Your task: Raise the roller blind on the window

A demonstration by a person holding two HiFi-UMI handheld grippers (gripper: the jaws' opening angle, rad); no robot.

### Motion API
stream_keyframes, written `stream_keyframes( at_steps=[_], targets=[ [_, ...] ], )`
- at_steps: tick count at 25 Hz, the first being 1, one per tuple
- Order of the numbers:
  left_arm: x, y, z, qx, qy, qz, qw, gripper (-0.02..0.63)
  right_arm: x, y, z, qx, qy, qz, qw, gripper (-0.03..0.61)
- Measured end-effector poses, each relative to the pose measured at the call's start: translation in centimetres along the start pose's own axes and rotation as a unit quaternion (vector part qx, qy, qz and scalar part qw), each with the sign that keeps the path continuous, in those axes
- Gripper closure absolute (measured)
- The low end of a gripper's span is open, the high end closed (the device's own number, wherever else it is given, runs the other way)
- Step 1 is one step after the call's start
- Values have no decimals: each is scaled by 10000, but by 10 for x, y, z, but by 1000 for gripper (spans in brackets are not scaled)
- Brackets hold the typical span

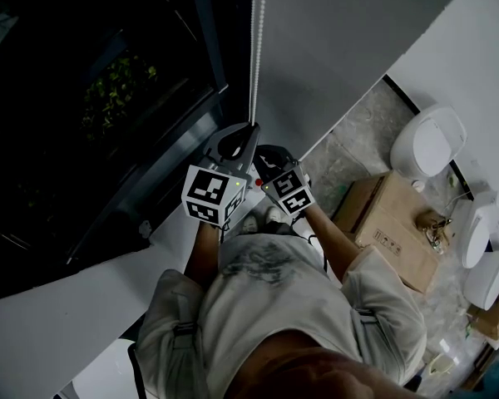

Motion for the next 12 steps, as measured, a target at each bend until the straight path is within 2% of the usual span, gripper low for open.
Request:
stream_keyframes(
  at_steps=[6, 12],
  targets=[
    [-3, 0, -17, 107, 124, -21, 9999, 603, 0, -2, -13, 188, 8, 32, 9998, 568],
    [-9, -2, -24, 35, 138, -78, 9999, 603, 4, 0, -23, 372, -84, 137, 9992, 568]
  ],
)
Point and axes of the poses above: the fingertips, and each gripper's own axes: y backward along the fingers, x to its left, z out of its top, the point moved 5 cm from there along y, backward along the fingers, and after that the axes turned 12 degrees about -z, right-handed, at the moved point
